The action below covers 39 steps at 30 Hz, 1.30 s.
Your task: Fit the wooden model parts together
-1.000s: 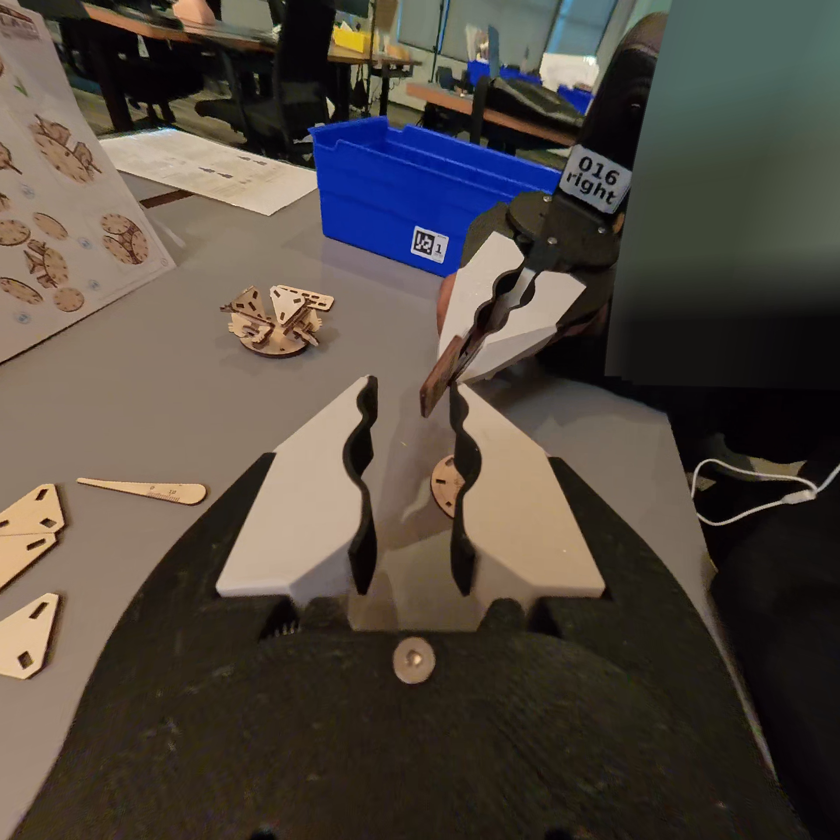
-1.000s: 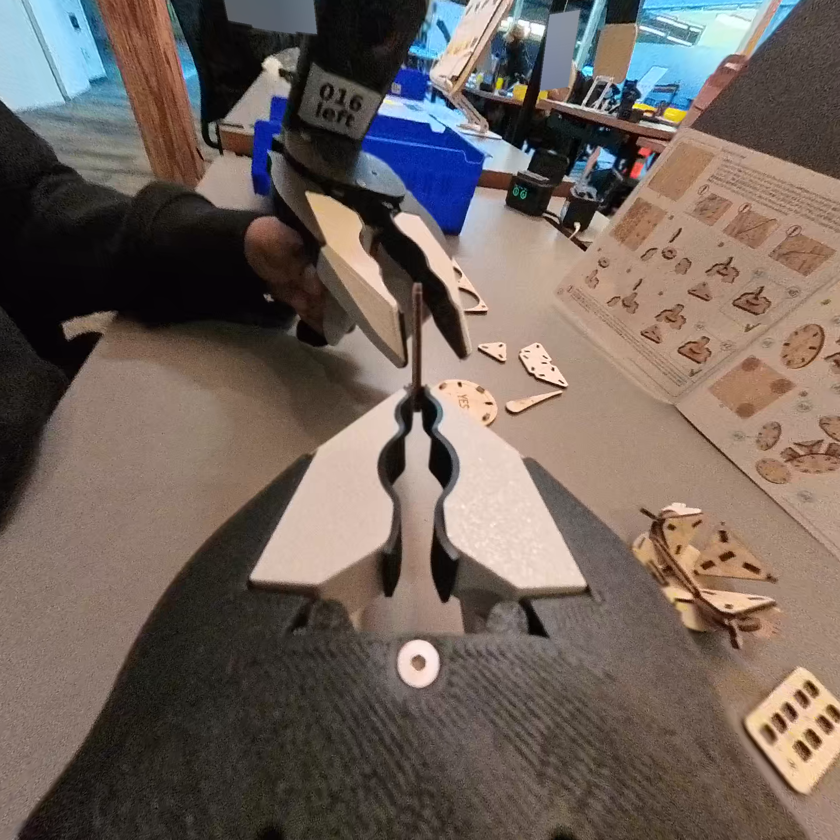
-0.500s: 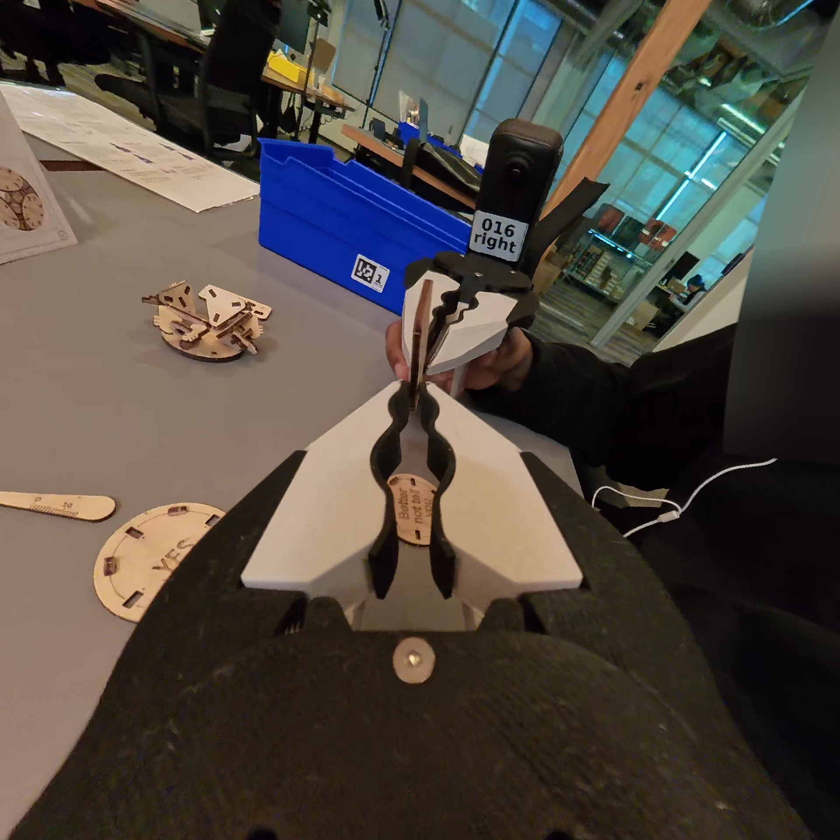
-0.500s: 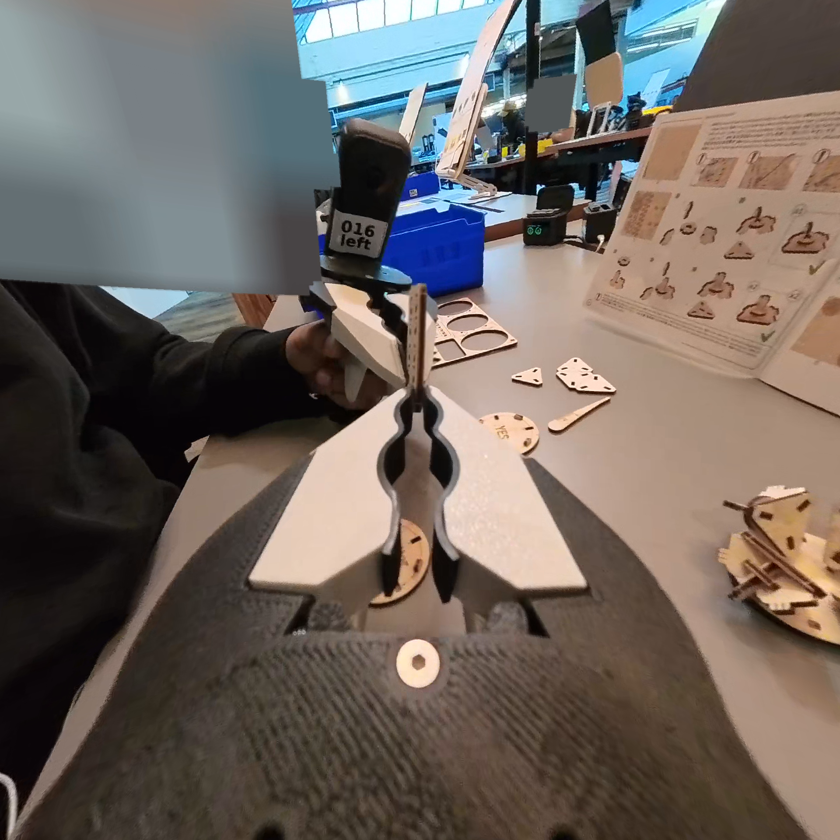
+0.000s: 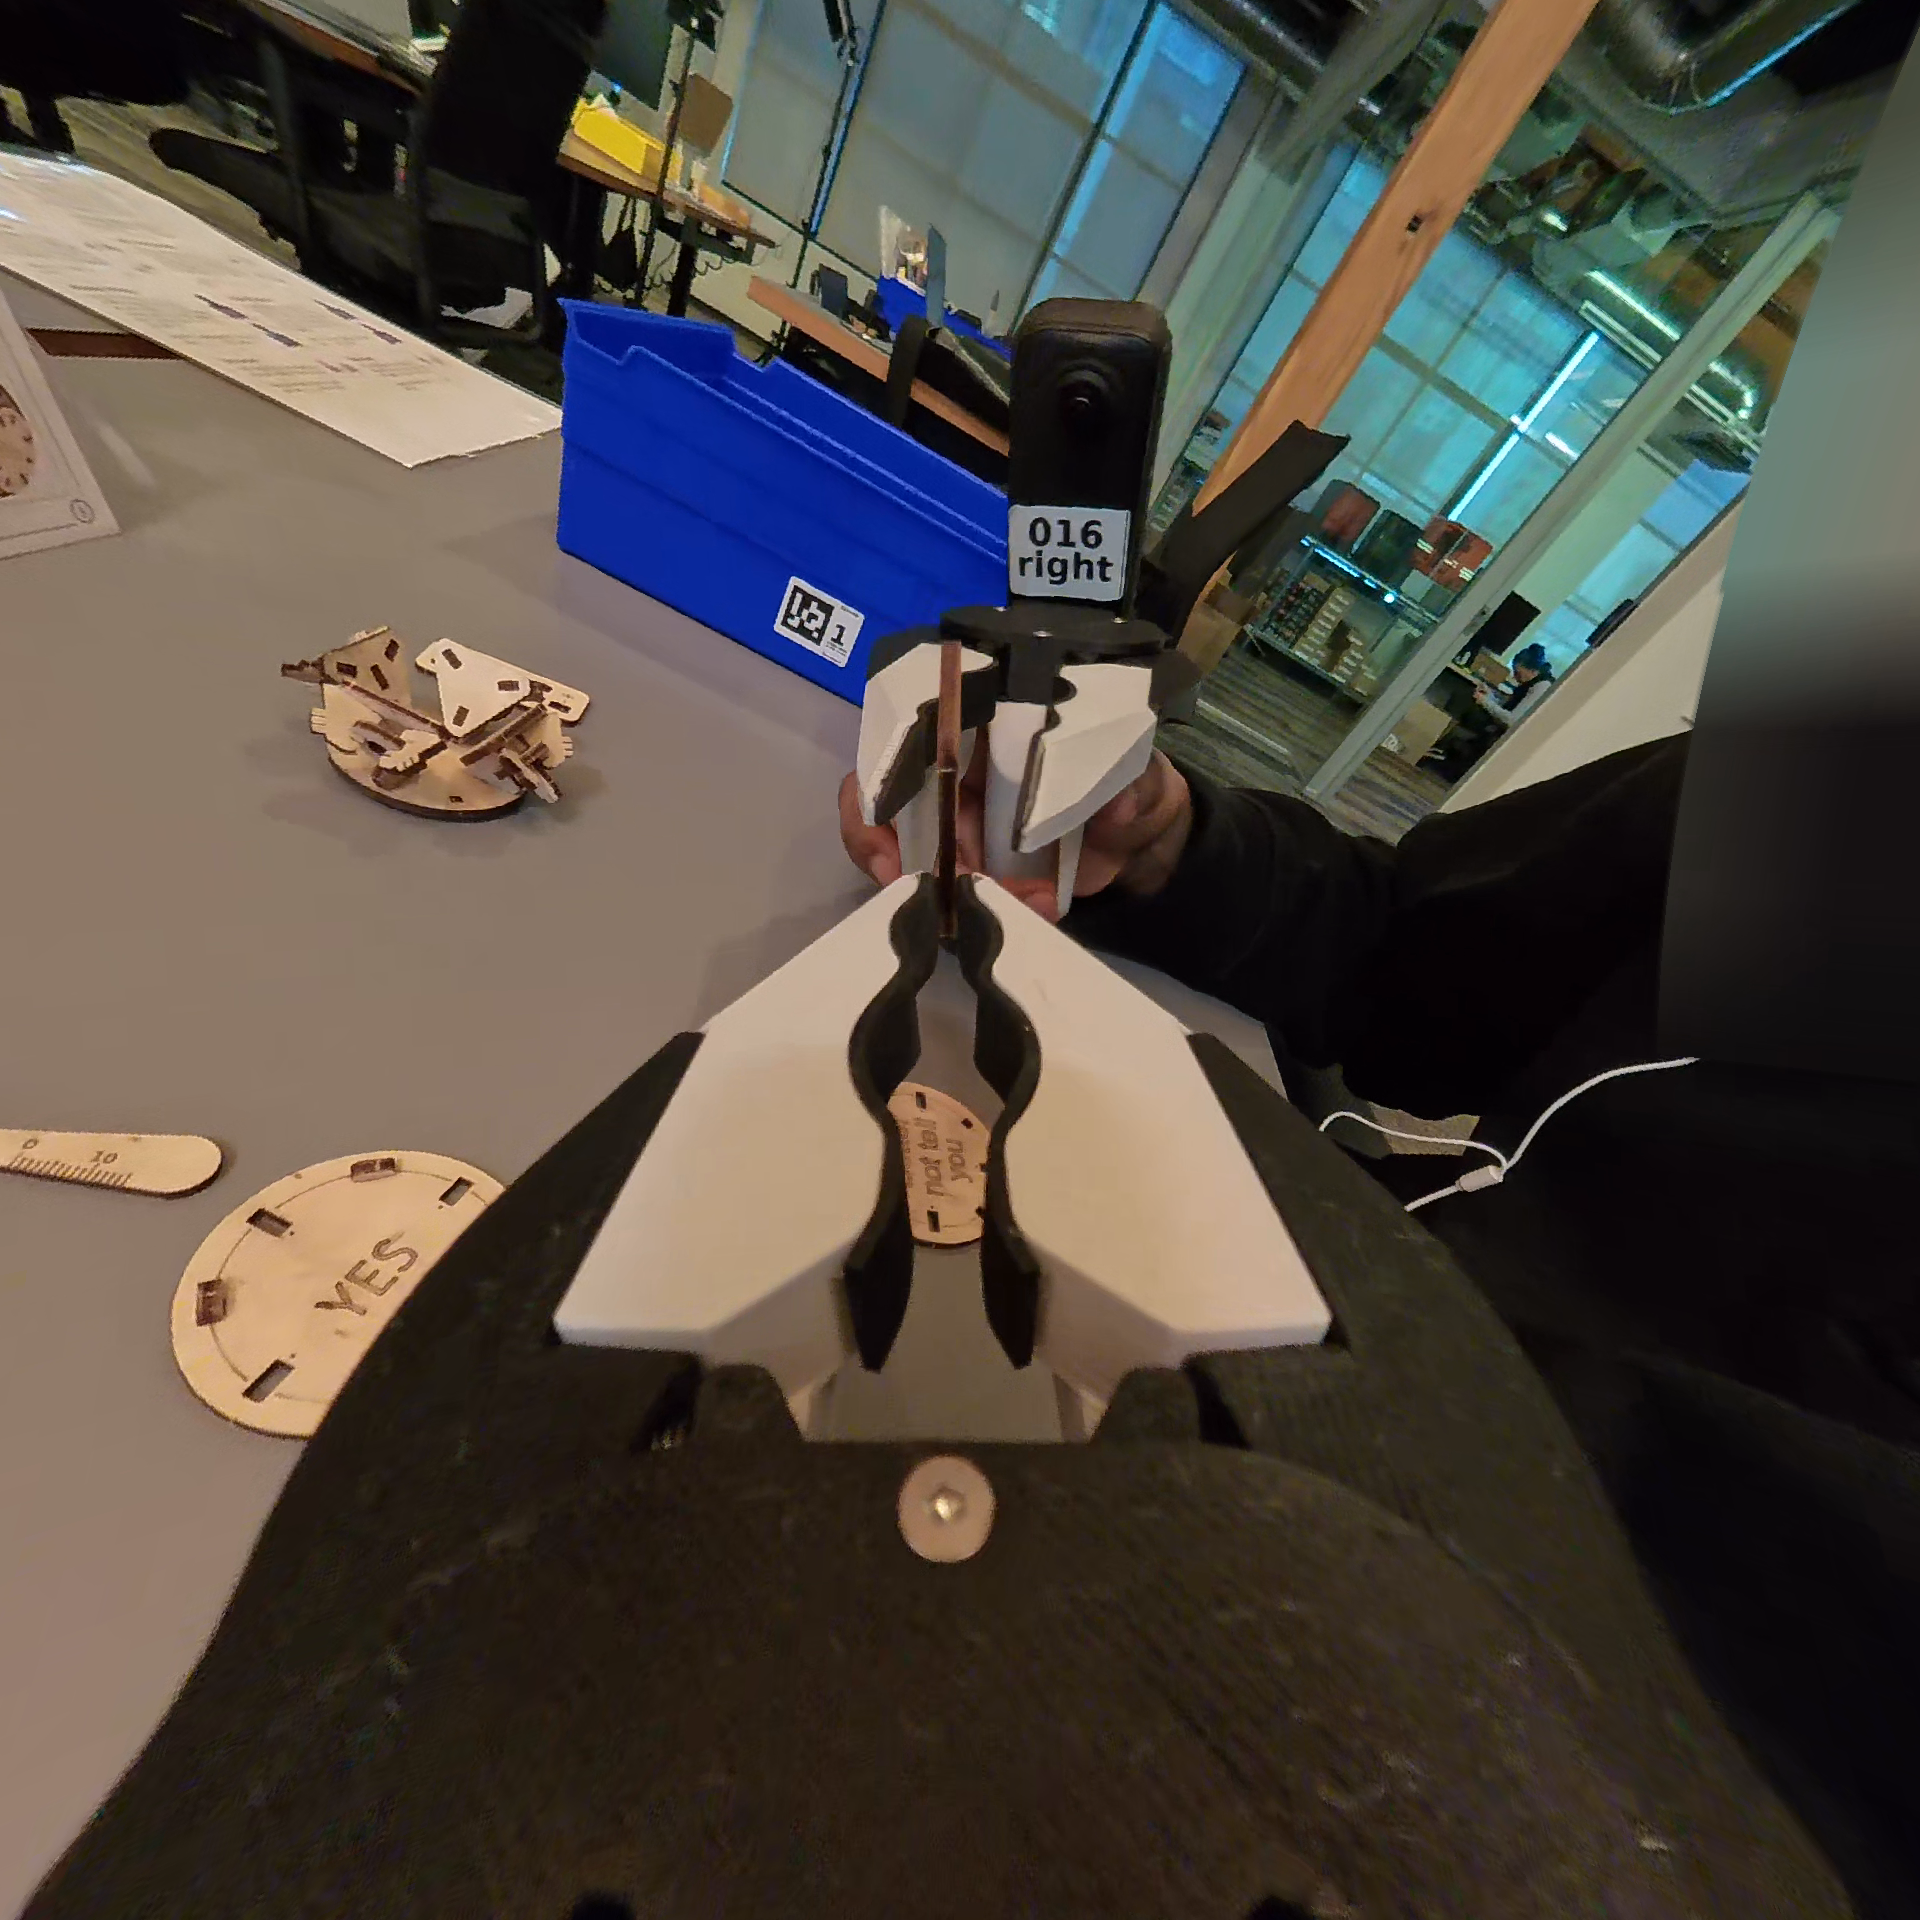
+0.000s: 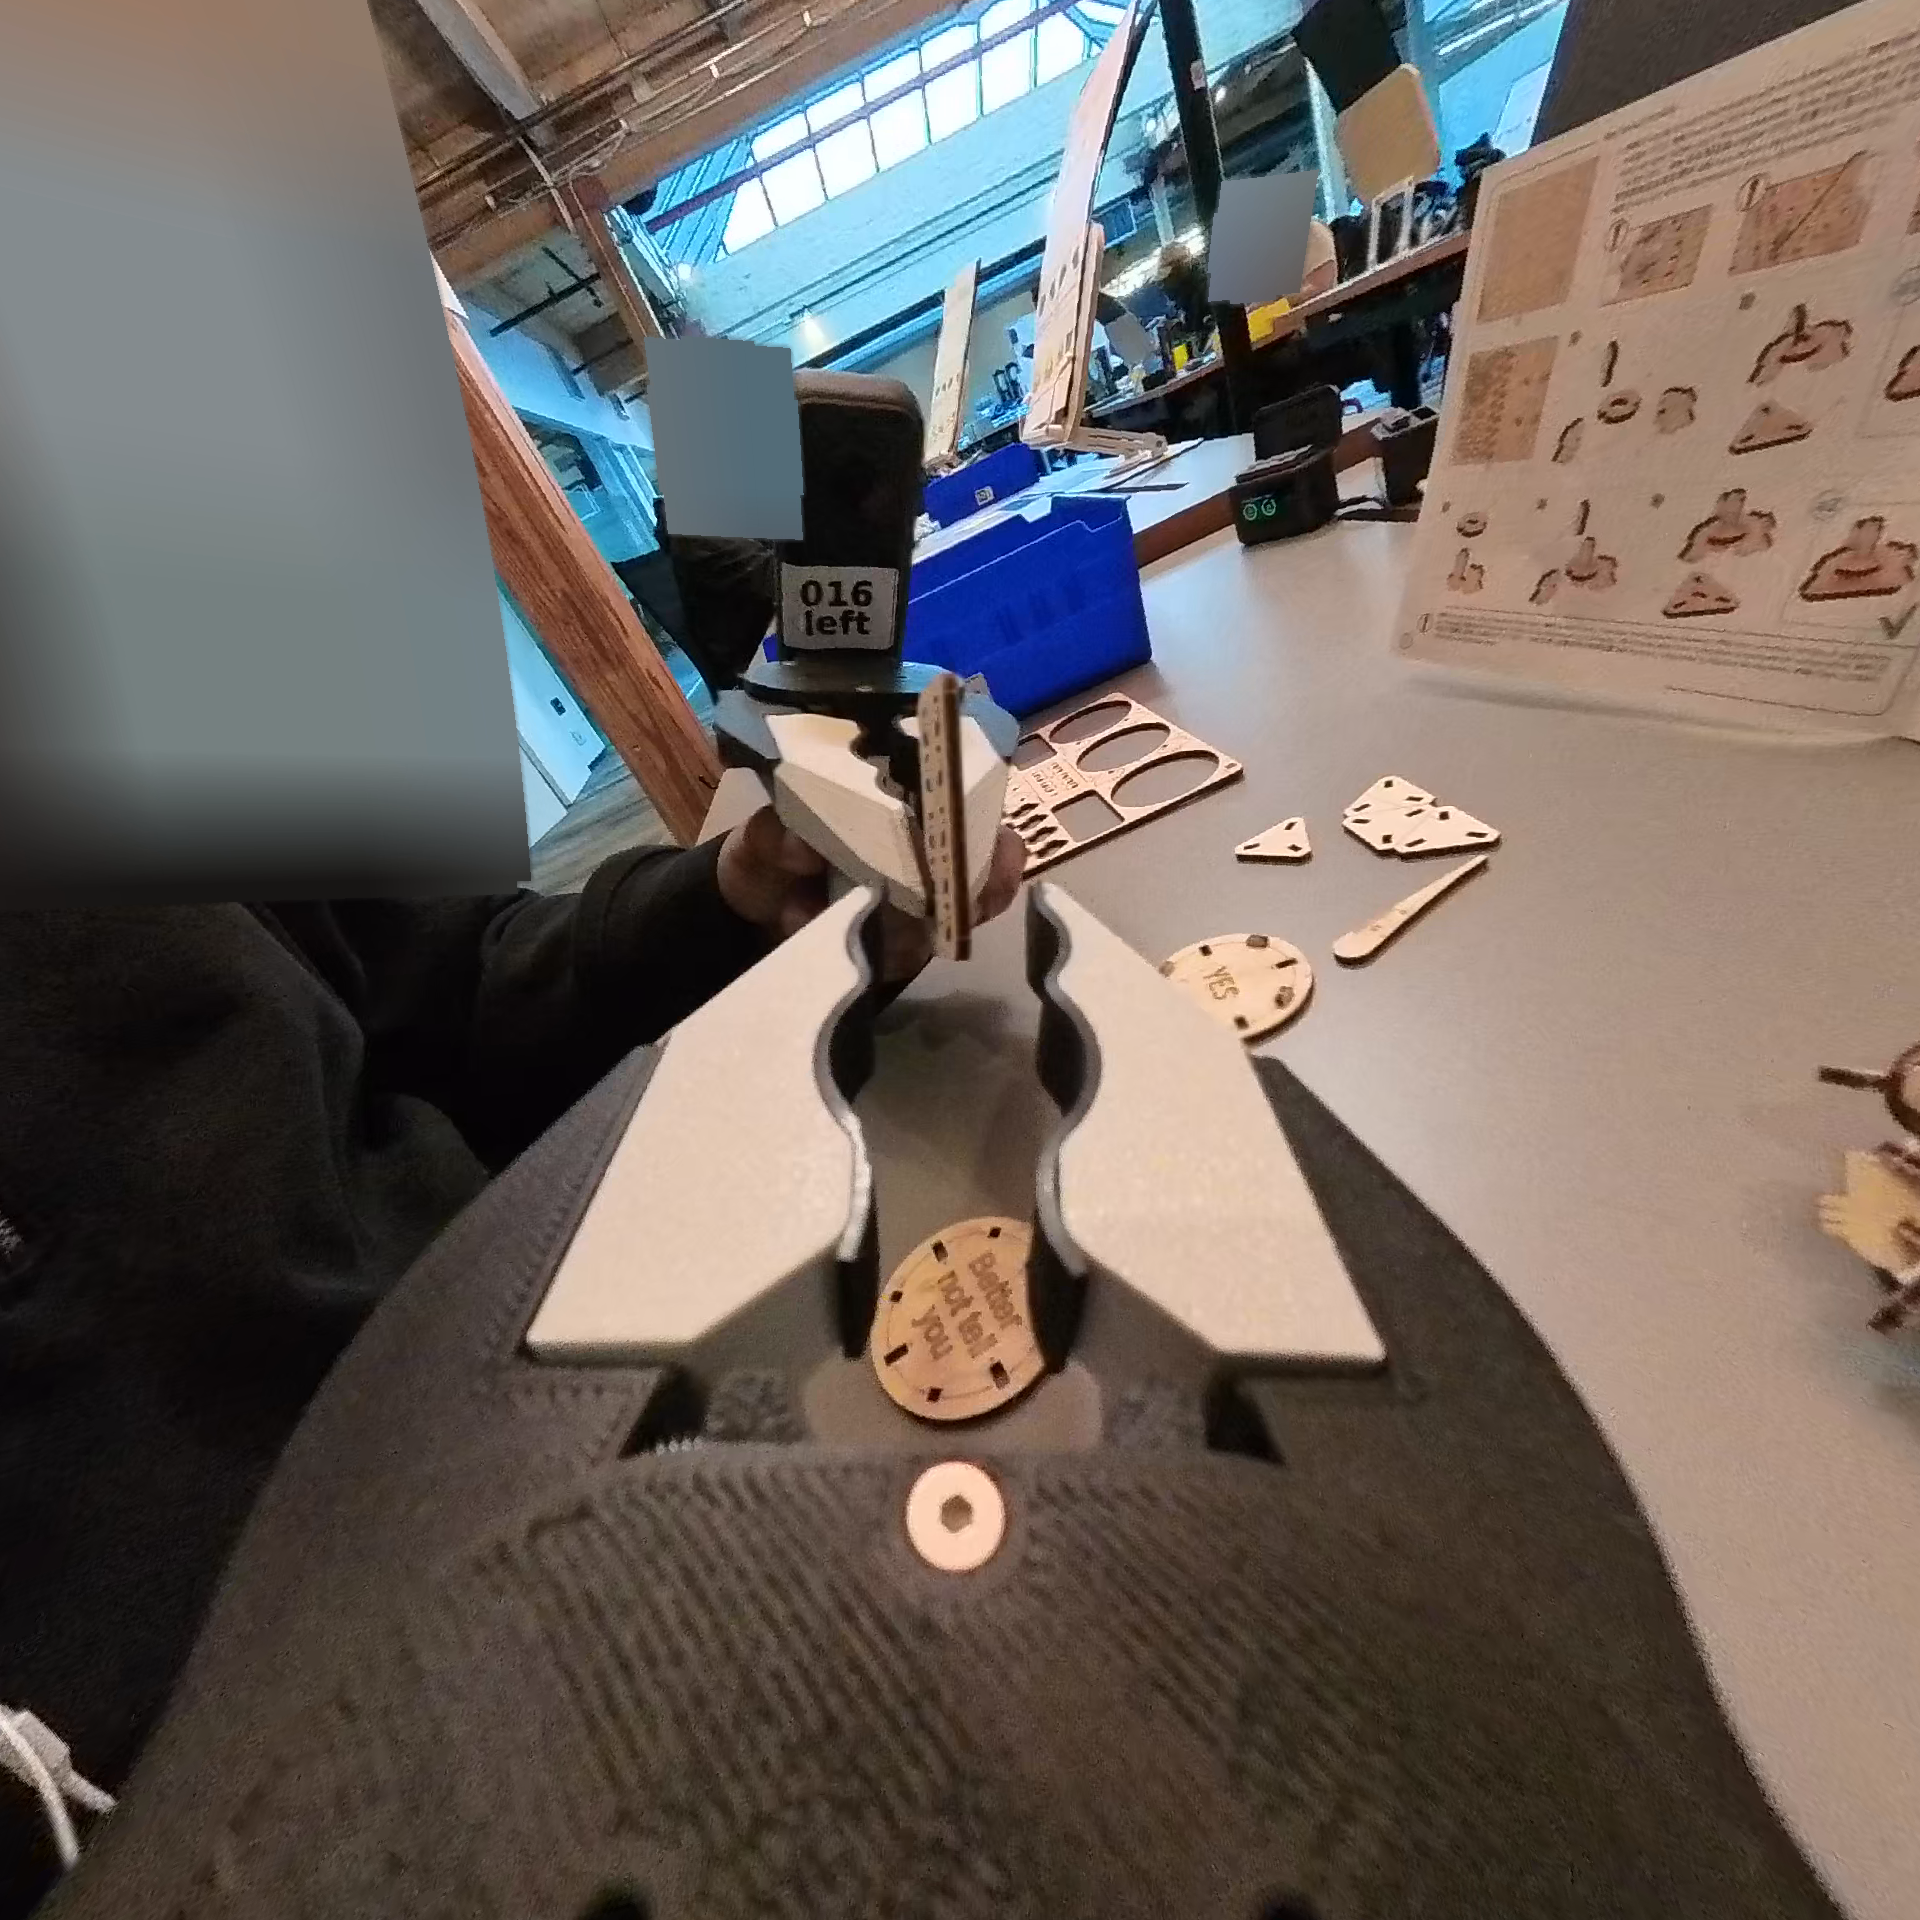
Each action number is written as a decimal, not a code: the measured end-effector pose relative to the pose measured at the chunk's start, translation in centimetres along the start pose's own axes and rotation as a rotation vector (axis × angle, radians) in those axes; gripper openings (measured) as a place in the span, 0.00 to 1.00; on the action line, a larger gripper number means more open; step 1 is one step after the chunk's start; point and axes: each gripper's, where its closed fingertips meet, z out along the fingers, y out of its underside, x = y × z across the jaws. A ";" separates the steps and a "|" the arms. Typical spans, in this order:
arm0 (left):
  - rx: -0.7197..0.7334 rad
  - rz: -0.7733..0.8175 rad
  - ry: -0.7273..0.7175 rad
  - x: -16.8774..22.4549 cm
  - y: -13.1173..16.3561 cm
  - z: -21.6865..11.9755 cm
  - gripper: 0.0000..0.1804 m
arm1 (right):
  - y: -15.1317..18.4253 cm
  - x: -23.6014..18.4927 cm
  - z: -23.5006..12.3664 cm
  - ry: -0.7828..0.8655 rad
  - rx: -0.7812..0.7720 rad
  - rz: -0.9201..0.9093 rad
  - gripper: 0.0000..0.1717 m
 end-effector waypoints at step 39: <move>0.052 -0.101 0.052 0.2 -0.3 0.1 0.00 | 0.1 -0.4 0.1 -0.041 -0.006 0.028 0.00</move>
